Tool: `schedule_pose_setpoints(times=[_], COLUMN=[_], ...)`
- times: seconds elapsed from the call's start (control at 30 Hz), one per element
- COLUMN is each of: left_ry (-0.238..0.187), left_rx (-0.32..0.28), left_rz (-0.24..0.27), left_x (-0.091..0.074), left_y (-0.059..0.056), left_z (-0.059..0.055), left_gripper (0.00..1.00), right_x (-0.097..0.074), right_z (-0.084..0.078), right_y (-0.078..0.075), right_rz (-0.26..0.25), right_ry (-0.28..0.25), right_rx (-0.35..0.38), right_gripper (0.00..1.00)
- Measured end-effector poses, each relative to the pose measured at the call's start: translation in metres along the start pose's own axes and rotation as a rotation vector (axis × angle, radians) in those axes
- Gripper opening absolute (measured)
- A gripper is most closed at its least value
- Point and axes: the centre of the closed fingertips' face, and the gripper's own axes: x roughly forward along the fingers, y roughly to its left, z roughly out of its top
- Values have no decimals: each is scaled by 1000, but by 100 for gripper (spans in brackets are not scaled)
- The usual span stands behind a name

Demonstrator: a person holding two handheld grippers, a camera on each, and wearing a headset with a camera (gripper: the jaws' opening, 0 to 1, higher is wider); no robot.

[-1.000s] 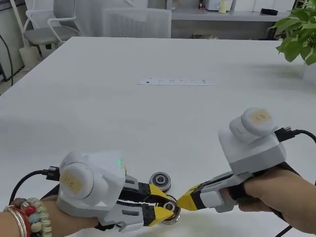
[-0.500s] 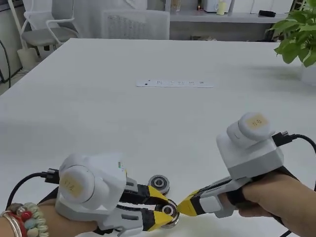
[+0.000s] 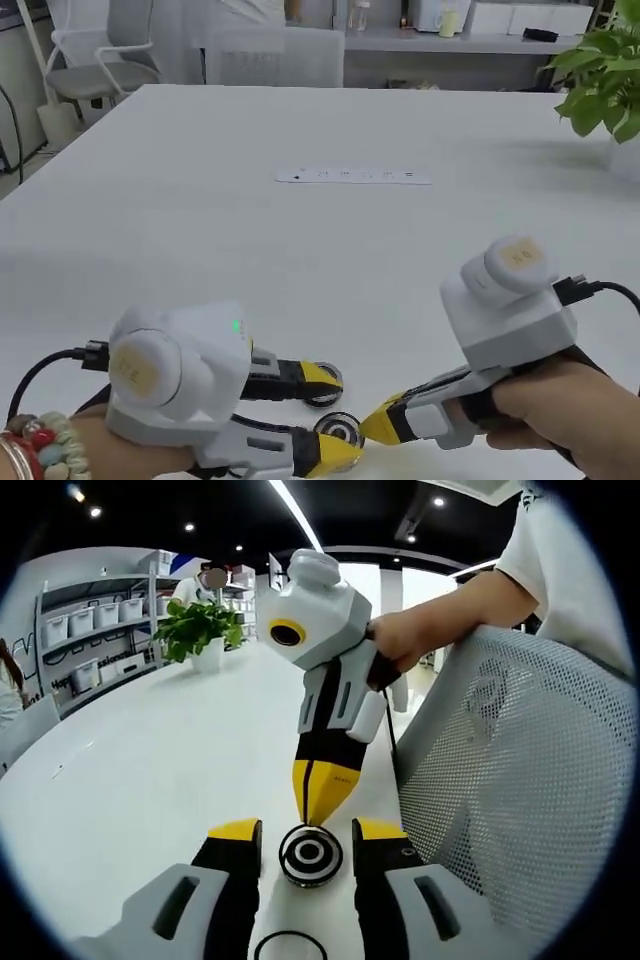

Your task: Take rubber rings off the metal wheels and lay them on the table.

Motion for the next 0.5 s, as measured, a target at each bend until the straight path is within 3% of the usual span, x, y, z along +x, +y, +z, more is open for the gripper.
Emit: schedule_pose_setpoints(times=[0.23, 0.4, 0.5], left_ry=[-18, 11, 7], left_rx=[7, 28, 39], left_rz=[-5, -27, -24], left_x=[-2, -5, -8], left_y=[0, -2, 0], left_z=[9, 7, 10], left_gripper=[48, 56, 62], right_x=[-2, -5, -5], right_z=[1, 4, 5], right_y=[-3, -4, -5], right_rz=[-12, -14, -18], right_ry=[-5, -20, -24], right_rx=[-10, 0, -3], right_gripper=[0, 0, 0])
